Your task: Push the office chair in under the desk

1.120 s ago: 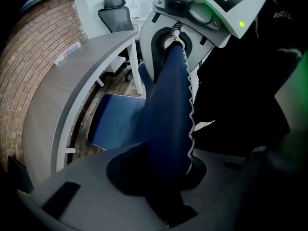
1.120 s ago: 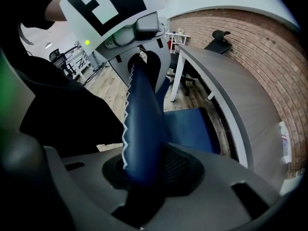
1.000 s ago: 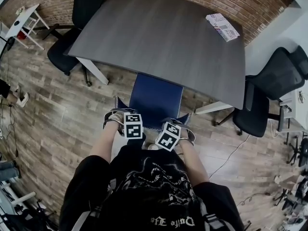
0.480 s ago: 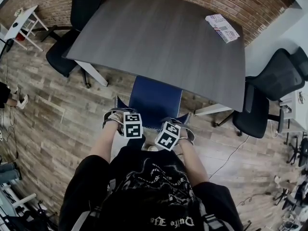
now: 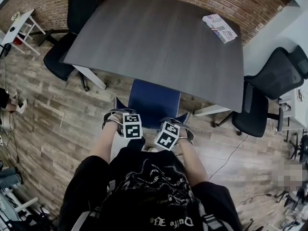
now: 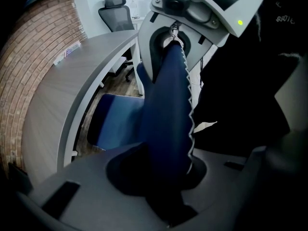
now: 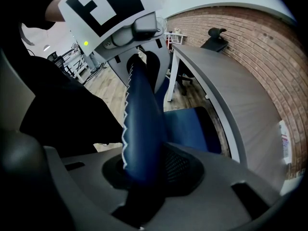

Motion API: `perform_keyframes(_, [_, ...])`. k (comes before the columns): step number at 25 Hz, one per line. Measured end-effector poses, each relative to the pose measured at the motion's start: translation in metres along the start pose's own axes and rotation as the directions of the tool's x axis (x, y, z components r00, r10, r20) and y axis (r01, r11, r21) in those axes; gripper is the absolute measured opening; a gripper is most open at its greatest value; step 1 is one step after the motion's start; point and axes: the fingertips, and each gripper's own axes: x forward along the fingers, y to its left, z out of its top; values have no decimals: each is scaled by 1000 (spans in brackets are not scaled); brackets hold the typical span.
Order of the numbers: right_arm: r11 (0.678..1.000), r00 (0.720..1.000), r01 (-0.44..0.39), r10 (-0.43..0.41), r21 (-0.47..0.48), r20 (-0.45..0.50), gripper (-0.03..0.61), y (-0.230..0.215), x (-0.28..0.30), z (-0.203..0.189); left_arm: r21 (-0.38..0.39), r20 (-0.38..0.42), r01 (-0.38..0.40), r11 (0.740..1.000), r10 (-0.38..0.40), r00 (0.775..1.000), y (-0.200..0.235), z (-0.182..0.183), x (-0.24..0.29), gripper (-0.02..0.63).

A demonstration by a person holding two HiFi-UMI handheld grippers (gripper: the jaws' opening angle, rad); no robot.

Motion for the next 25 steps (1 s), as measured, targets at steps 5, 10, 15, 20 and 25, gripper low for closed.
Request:
perform_keyframes(5, [1000, 1000, 1, -1, 6, -4, 100, -7, 1, 0, 14, -2, 3, 1000, -3, 1000, 7, 1, 0, 98])
perform_keyframes(10, [1000, 1000, -1, 1, 8, -4, 100, -12, 4, 5, 24, -1, 5, 1000, -5, 1000, 13, -3, 1, 100])
perform_keyframes(15, [1000, 1000, 2, -2, 14, -3, 100, -19, 4, 8, 36, -2, 8, 999, -8, 1000, 21, -4, 0, 100])
perform_keyframes(20, [1000, 1000, 6, -6, 20, -5, 101, -28, 5, 10, 43, -1, 9, 999, -9, 1000, 31, -4, 0, 100])
perform_keyframes(25, [1000, 1000, 3, -2, 21, -10, 101, -32, 7, 10, 52, 6, -5, 999, 4, 1000, 37, -3, 1, 100])
